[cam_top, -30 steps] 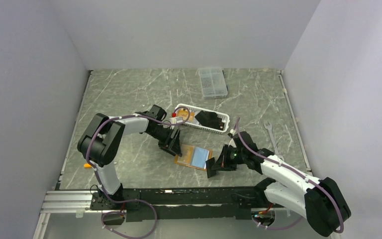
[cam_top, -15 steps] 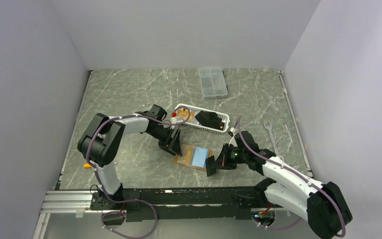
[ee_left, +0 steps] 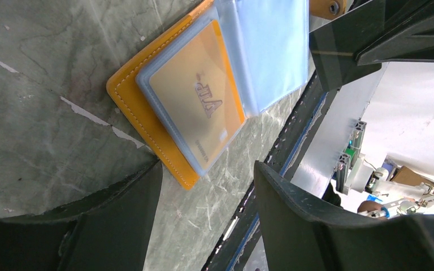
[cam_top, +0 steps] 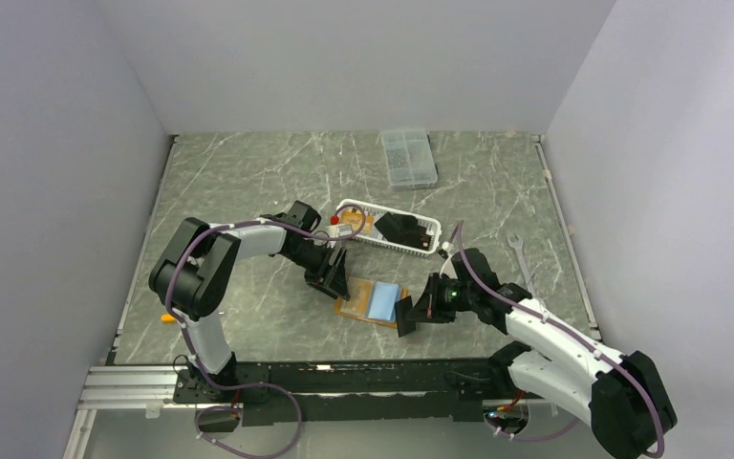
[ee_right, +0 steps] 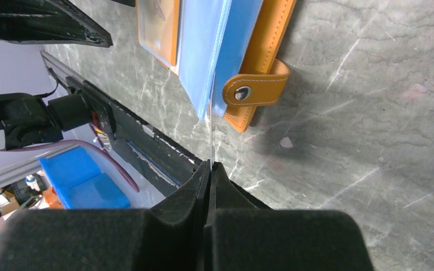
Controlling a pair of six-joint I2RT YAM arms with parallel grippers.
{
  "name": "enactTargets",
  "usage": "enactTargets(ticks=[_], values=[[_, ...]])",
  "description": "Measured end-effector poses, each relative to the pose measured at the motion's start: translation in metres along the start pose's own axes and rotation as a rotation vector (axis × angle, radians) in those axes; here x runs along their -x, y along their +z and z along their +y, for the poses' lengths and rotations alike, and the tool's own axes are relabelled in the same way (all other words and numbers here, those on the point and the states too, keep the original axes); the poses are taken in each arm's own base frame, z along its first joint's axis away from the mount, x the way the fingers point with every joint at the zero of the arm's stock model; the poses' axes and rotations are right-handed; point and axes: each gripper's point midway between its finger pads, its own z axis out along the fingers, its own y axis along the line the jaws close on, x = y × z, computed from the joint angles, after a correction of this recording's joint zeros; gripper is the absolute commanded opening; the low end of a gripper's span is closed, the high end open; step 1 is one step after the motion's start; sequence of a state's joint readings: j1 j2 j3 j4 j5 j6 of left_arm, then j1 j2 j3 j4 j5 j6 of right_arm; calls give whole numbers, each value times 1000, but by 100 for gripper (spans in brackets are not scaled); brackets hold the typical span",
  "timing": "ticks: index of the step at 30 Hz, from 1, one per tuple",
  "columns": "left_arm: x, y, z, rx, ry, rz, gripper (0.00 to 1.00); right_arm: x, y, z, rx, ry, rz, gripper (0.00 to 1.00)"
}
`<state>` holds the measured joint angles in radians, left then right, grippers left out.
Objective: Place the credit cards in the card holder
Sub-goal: Turn over the card slot in the card holder.
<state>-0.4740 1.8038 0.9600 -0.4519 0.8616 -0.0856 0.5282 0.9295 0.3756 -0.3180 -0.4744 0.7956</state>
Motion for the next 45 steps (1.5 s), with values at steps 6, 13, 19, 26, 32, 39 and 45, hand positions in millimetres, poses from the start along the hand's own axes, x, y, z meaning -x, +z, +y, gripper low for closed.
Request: enactTargets(ticks=[6, 13, 19, 26, 32, 39, 45], values=[[0, 0, 0, 0, 1, 0, 67, 5, -3, 8, 22, -14, -13, 0], [0, 0, 0, -1, 1, 0, 66, 2, -1, 0, -15, -8, 8, 0], [0, 0, 0, 0, 1, 0, 66, 2, -4, -9, -57, -3, 8, 0], [0, 0, 0, 1, 1, 0, 66, 5, -5, -1, -17, -18, -1, 0], [0, 0, 0, 2, 2, 0, 66, 6, -1, -1, -14, -15, 8, 0], [0, 0, 0, 3, 2, -1, 66, 3, 3, -7, -34, 0, 28, 0], [0, 0, 0, 3, 2, -1, 66, 0, 6, -12, -43, 8, 38, 0]])
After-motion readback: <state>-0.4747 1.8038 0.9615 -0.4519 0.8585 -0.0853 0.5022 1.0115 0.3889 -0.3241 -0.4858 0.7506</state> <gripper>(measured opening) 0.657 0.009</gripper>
